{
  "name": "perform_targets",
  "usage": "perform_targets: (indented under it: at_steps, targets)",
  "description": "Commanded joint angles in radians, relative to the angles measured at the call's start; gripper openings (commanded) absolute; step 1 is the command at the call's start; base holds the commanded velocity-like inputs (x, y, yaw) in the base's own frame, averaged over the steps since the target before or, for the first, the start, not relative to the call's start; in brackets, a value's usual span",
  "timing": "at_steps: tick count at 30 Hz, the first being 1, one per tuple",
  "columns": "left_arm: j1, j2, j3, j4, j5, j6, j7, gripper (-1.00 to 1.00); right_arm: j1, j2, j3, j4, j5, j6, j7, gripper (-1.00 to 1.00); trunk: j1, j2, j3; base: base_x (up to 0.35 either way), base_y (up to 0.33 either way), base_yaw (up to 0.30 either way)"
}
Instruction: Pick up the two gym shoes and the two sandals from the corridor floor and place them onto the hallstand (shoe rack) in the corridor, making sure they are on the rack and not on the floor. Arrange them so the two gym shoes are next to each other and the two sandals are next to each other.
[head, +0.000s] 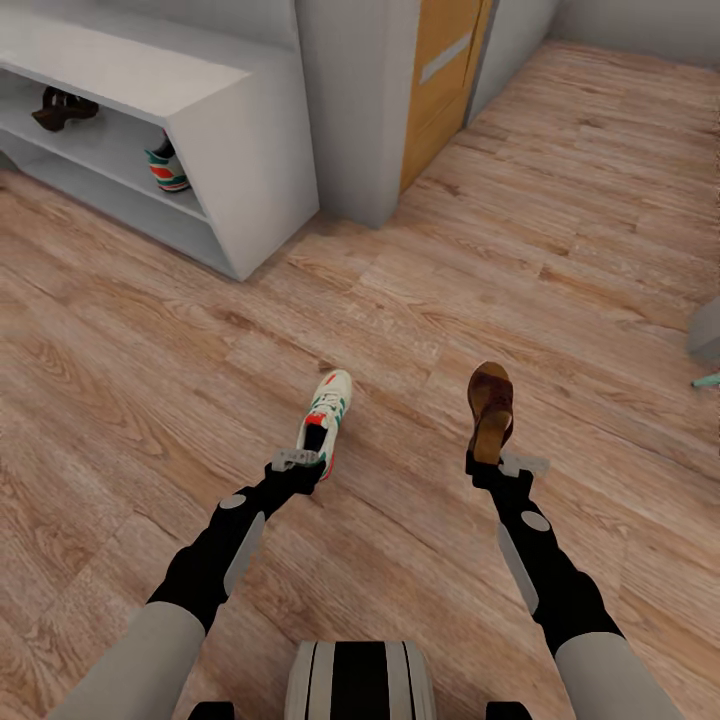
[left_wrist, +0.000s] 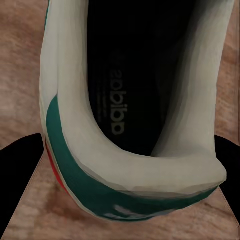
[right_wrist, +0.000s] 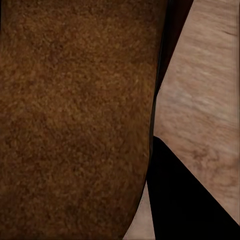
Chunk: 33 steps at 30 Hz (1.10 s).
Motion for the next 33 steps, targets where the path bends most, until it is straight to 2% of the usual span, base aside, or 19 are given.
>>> perform_targets:
  at_steps: [1, 33]
  targets:
    - [0.000, 0.000, 0.000, -0.001, 0.009, 0.008, 0.000, -1.00, 0.000, -0.001, 0.002, -0.002, -0.015, 0.004, -0.005, -1.00, 0.000, 0.000, 0.005, 0.000, 0.000, 0.000]
    - [0.001, 0.002, 0.000, 0.001, 0.011, 0.009, 0.000, -1.00, 0.000, -0.001, 0.002, -0.002, -0.020, 0.004, -0.003, -1.00, -0.015, 0.008, 0.182, 0.000, 0.000, 0.000]
